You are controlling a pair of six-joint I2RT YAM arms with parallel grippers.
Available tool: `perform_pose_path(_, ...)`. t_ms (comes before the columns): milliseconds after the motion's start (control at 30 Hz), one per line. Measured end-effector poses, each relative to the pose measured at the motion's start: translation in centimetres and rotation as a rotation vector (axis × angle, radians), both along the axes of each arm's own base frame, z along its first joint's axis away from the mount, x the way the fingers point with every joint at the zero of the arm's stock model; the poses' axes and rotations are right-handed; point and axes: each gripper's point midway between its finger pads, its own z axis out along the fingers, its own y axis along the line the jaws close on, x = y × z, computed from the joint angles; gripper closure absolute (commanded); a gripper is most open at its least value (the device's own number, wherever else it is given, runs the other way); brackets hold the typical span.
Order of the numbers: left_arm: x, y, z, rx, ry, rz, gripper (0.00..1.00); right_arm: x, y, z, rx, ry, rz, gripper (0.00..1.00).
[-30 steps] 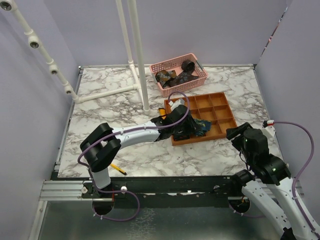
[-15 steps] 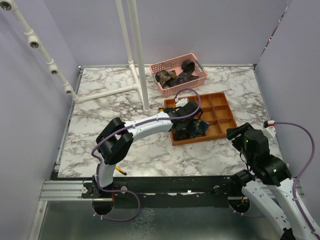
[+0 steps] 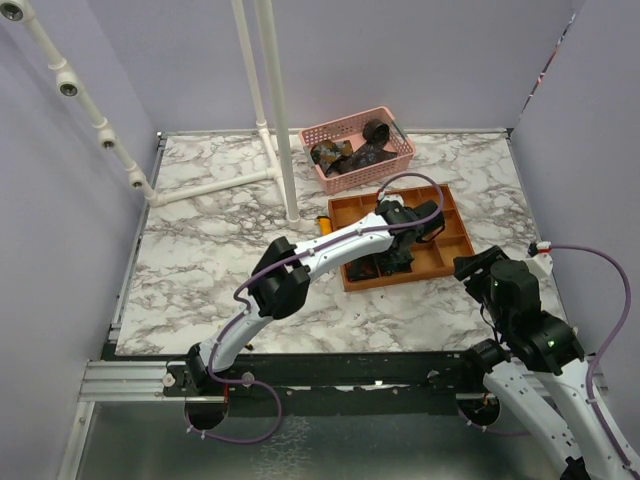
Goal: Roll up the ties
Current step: Place the tie in the storage box.
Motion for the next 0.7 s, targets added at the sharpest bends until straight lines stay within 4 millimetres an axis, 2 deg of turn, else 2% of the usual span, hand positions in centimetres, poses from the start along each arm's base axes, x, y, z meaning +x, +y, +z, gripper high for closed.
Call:
perform_pose_path(167,-0.6,0.7,-0.6,0.077,-0.02,0.049,1.0,0.0,0.0,0.0,-0.003,-0.002,0.002,0.37)
perform_pose_path(400,-1.3,2.6,-0.9,0.148,-0.004,0.109,1.0,-0.3,-0.1,0.7,0.015,-0.037,0.004,0.37)
perform_pose_path(633,-1.3,2.1,-2.0,0.17,0.008,0.113,1.0,-0.4,0.0,0.7,0.021,-0.038,0.013,0.37)
perform_pose_path(700,-1.3,1.9,-2.6,0.179,0.01,0.104,0.85,-0.4,0.1,0.7,0.022,-0.037,0.016,0.37)
